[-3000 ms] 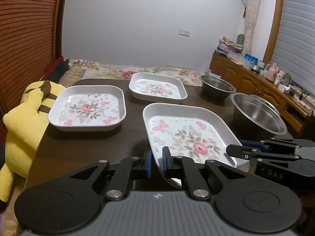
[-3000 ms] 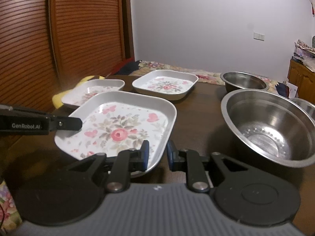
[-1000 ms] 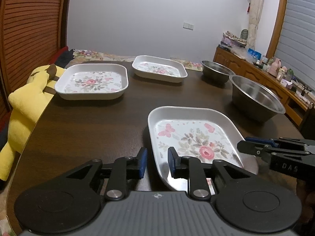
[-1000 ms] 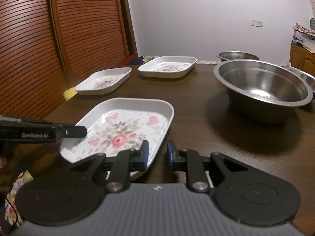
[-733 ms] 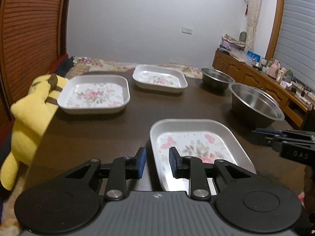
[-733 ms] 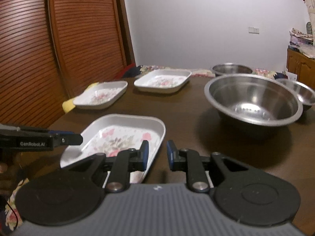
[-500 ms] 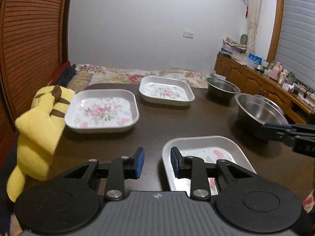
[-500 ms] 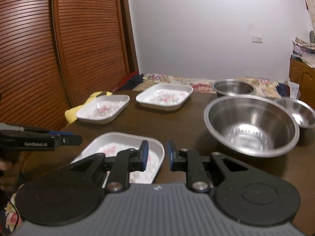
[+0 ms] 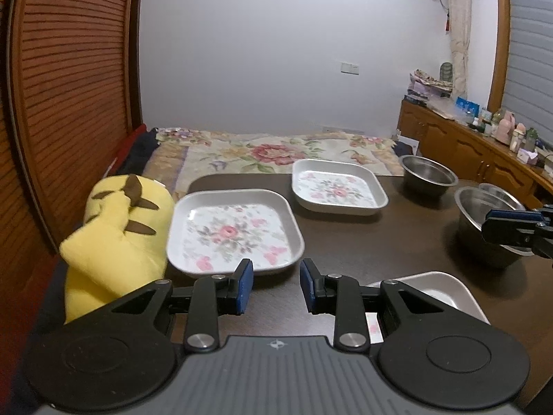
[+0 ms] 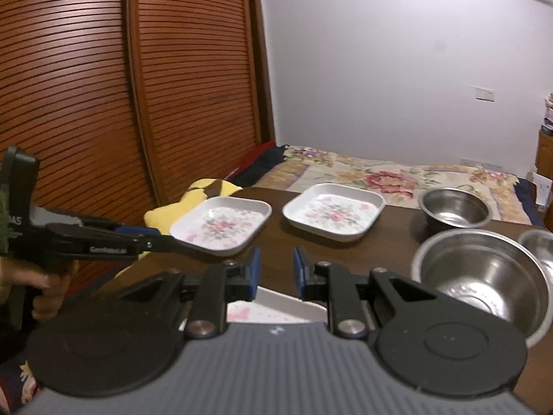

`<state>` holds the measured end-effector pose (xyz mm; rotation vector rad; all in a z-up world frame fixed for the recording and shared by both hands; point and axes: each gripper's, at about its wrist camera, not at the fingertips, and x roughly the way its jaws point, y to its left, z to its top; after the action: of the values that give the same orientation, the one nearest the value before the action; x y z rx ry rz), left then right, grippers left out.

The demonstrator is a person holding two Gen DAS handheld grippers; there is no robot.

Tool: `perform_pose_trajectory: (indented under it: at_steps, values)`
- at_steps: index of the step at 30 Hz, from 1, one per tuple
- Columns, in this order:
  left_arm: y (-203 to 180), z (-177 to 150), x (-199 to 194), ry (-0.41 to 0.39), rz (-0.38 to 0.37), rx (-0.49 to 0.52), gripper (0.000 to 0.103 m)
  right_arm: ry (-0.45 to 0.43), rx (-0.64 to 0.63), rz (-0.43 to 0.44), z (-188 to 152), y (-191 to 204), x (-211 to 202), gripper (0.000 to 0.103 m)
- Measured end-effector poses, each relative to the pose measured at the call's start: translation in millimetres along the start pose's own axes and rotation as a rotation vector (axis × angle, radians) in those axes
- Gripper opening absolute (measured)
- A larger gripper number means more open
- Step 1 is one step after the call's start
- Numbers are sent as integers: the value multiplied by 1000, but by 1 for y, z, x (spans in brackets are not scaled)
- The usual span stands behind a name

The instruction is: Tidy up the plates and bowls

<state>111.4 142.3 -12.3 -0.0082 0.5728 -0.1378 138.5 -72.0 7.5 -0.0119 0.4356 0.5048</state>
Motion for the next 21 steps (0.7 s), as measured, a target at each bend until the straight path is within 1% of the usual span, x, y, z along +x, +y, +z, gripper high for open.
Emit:
perform_pose_trajectory:
  at_steps: [3, 8, 10, 11, 15, 21]
  values:
    - [7, 7, 3, -2, 10, 12, 32, 8, -3, 15, 7, 4, 9, 22]
    - [23, 18, 15, 0, 26, 14, 36, 35, 1, 42, 17, 8, 32, 24]
    - [31, 22, 21, 5, 24, 8, 36, 50, 4, 49, 20, 11, 44, 28]
    - [34, 23, 24, 6, 22, 6, 36, 56, 5, 51, 22, 11, 49, 34]
    - [49, 27, 34, 11, 11, -11, 40, 77, 11, 51, 26, 14, 68, 35]
    - [75, 31, 56, 28, 6, -38, 40, 140, 12, 50, 32, 18, 103, 35]
